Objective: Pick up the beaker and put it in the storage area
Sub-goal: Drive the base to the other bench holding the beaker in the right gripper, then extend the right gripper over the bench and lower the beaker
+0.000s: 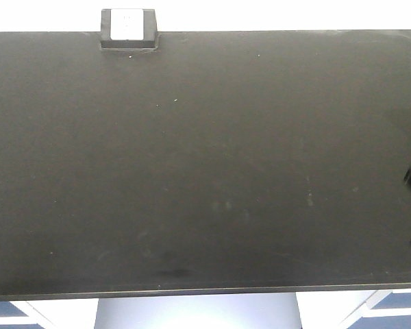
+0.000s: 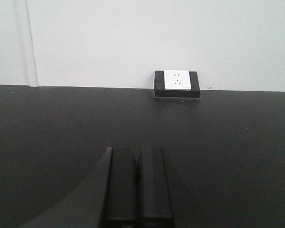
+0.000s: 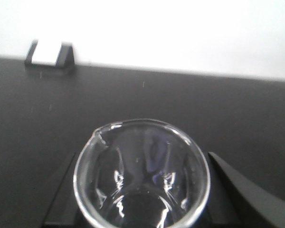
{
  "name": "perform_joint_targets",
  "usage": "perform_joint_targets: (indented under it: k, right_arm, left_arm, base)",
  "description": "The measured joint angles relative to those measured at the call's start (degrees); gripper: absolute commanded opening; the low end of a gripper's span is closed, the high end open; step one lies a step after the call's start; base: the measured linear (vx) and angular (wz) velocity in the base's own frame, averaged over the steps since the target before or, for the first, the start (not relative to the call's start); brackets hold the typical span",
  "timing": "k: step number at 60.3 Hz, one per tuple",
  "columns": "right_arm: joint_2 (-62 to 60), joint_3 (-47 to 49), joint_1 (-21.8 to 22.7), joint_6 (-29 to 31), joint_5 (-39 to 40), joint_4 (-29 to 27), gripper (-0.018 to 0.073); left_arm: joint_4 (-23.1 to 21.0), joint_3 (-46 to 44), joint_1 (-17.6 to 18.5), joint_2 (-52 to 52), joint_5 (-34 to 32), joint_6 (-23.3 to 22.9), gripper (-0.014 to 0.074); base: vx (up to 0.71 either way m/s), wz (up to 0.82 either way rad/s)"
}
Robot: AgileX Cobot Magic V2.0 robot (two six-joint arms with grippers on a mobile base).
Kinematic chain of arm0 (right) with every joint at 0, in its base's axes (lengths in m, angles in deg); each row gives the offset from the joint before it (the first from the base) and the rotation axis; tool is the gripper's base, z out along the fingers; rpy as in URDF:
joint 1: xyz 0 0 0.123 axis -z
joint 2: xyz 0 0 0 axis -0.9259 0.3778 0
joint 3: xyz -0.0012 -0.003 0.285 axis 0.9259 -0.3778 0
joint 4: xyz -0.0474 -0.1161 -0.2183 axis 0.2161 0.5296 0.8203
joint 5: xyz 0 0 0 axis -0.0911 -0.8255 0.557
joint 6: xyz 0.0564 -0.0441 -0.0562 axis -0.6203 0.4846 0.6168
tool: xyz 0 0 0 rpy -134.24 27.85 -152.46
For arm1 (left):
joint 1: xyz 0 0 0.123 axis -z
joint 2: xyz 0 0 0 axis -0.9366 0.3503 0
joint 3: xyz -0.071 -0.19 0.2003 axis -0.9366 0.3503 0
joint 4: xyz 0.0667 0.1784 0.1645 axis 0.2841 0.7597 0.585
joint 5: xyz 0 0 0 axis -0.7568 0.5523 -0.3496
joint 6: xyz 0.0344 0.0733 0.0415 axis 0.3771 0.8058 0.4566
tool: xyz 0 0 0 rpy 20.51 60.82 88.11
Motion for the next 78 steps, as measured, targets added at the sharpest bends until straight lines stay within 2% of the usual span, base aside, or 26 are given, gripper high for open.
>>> perform_joint_targets:
  k: [12, 21, 22, 28, 35, 48, 63, 74, 75, 78]
  right_arm:
    - [11.38, 0.06, 0.0, 0.0, 23.2, -0.1, -0.0003]
    - [29.49, 0.78, 0.0, -0.06, 38.4, -0.3, -0.0001]
    - [38.41, 2.03, 0.0, -0.34, 42.49, -0.3, 0.0]
    - [48.33, 4.32, 0.0, -2.02, 45.84, 1.07, 0.0]
    - [55.31, 6.94, 0.0, -3.06, 49.32, 5.25, 0.0]
    - [62.85, 10.34, 0.0, -6.34, 53.14, 16.04, 0.0]
    - [72.93, 10.6, 0.0, -10.18, 54.47, 20.61, 0.0]
    - [78.66, 10.66, 0.0, -10.47, 60.27, 23.62, 0.0]
    - [83.1, 10.66, 0.0, -10.58, 62.63, 25.42, 0.0]
    - [84.12, 10.66, 0.0, -10.58, 63.32, 25.63, 0.0]
  left_arm:
    - [0.0, 0.0, 0.0, 0.0, 0.0, 0.0, -0.0008]
    - [0.0, 0.0, 0.0, 0.0, 0.0, 0.0, -0.0008]
    - [0.0, 0.0, 0.0, 0.0, 0.0, 0.0, -0.0008]
    - [0.0, 0.0, 0.0, 0.0, 0.0, 0.0, -0.0008]
    - [0.0, 0.0, 0.0, 0.0, 0.0, 0.0, -0.0008]
    - [0.0, 0.0, 0.0, 0.0, 0.0, 0.0, -0.0008]
    - [0.0, 0.0, 0.0, 0.0, 0.0, 0.0, -0.0008]
    - [0.0, 0.0, 0.0, 0.0, 0.0, 0.0, -0.0008]
    - [0.0, 0.0, 0.0, 0.0, 0.0, 0.0, -0.0008]
    - [0.0, 0.0, 0.0, 0.0, 0.0, 0.0, -0.0008]
  base:
    - [0.0, 0.0]
    - [0.0, 0.0]
    - [0.0, 0.0]
    - [0.0, 0.0]
    - [0.0, 0.0]
    - [0.0, 0.0]
    - [0.0, 0.0]
    - [0.0, 0.0]
    - [0.0, 0.0]
    - [0.0, 0.0]
